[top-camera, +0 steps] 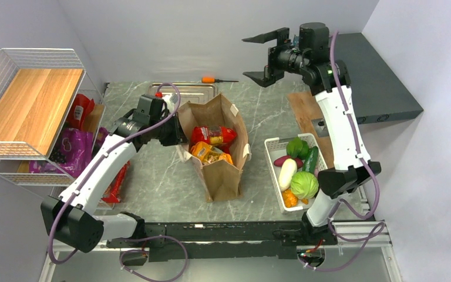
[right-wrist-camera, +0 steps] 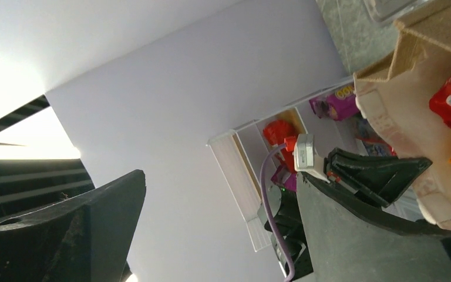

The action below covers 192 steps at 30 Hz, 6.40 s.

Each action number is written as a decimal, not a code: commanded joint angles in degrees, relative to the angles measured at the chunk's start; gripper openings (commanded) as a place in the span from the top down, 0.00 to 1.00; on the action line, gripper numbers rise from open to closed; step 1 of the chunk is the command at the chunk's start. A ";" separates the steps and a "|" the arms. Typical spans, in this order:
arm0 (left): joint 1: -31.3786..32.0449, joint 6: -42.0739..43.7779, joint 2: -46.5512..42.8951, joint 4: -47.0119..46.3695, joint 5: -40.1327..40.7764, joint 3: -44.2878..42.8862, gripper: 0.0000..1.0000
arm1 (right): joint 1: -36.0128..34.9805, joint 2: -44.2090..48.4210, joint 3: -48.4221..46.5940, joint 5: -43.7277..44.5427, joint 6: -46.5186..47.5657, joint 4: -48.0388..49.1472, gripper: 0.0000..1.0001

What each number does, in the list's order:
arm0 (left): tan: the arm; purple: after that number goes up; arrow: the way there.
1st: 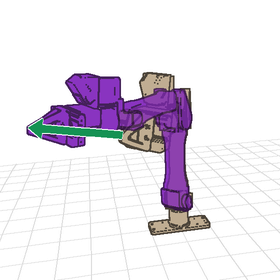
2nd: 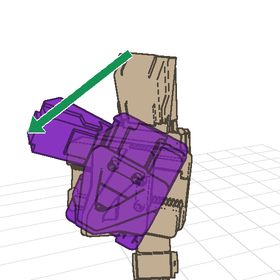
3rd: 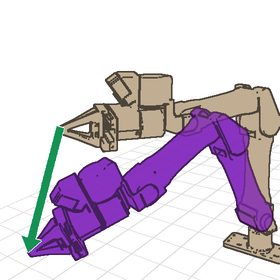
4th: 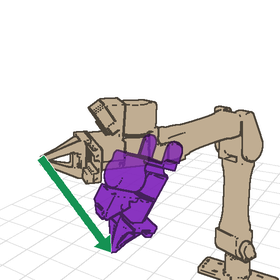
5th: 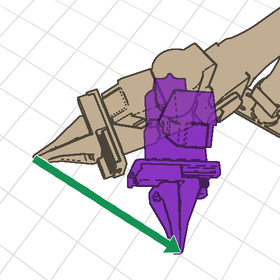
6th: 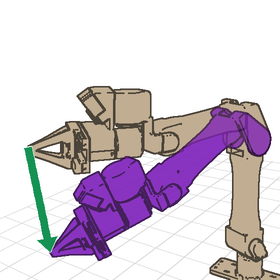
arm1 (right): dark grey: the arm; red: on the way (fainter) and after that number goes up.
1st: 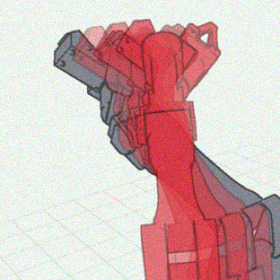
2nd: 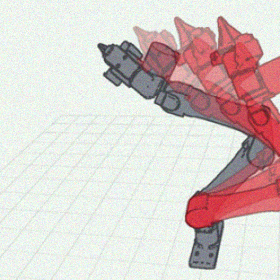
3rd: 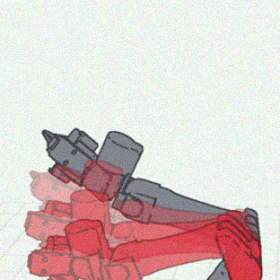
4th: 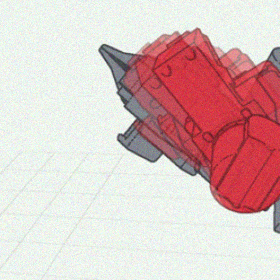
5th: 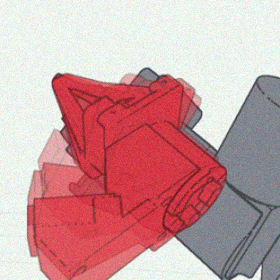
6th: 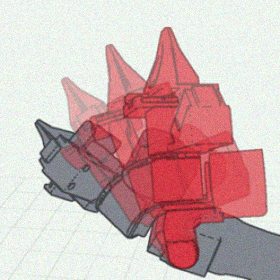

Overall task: Place the food into the grocery bag and tie it
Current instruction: Adjust the grocery bag at the center of the board.

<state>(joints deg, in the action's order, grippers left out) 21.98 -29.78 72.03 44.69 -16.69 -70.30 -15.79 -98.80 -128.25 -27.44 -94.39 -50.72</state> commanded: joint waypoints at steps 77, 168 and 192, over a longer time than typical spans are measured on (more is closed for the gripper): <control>-5.73 -0.48 0.43 -4.45 -3.52 -2.65 1.00 | 3.28 -0.92 58.00 -25.28 50.38 23.30 0.36; -11.01 -28.32 -26.44 -1.91 5.25 24.16 0.45 | 18.32 13.42 25.61 -5.43 60.92 -17.44 1.00; -12.45 -40.84 -21.92 -21.93 -5.71 35.70 0.45 | 18.33 15.71 28.23 -5.12 60.47 -17.08 1.00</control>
<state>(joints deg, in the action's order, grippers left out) 9.82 -68.51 51.53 25.30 -23.46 -34.89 1.96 -85.38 -100.44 -32.03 -32.75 -69.30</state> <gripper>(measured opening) 0.554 0.113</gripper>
